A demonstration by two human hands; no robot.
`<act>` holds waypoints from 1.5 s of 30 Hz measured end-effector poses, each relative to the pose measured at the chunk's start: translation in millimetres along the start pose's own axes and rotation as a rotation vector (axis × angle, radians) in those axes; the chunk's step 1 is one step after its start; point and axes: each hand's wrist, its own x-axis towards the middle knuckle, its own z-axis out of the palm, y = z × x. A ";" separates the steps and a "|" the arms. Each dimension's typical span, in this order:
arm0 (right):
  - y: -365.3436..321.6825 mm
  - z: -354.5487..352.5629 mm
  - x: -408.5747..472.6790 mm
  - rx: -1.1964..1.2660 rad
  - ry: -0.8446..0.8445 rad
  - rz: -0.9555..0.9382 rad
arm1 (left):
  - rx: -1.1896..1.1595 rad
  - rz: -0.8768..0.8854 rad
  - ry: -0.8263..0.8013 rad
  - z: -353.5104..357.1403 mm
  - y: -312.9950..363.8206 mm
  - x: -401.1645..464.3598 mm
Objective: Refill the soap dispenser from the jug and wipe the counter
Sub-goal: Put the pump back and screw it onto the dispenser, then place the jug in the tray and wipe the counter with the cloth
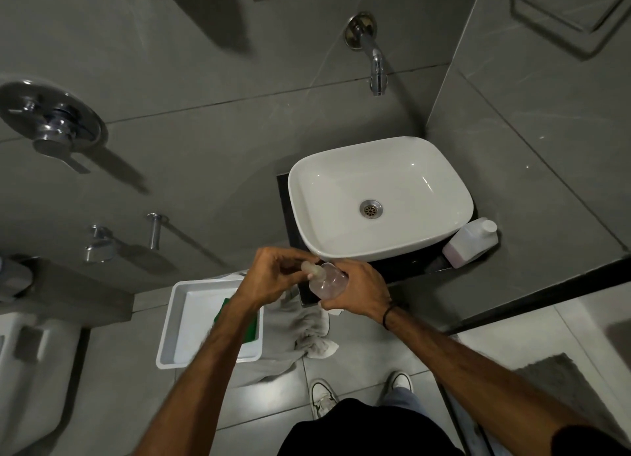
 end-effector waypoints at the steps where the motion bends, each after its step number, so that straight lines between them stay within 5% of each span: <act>1: 0.6 1.3 0.1 -0.002 0.007 0.003 | -0.001 -0.003 -0.006 0.1 -0.5 0.6; 11: -0.9 29.4 -3.6 0.052 0.191 -0.010 | 0.123 -0.262 0.127 49.7 -26.1 -14.8; 16: 16.4 41.2 2.2 0.294 -0.059 0.176 | 0.254 -0.258 0.115 53.9 -40.4 -5.6; 23: 43.1 53.8 2.7 0.498 -0.195 0.294 | 0.465 -0.224 0.070 69.9 -56.2 16.6; 27: 82.5 34.1 -9.1 0.548 -0.094 0.471 | 0.477 -0.262 0.047 72.0 -62.6 21.5; 32: 150.1 -33.3 -26.9 0.481 0.240 0.690 | 0.435 -0.296 0.052 70.1 -61.2 19.7; 37: 199.2 -109.4 -26.1 0.332 0.524 0.708 | 0.371 -0.268 0.114 75.7 -61.5 15.9; 45: 225.3 -166.1 -5.6 0.242 0.448 0.515 | 0.319 -0.498 0.393 108.5 -68.1 -3.7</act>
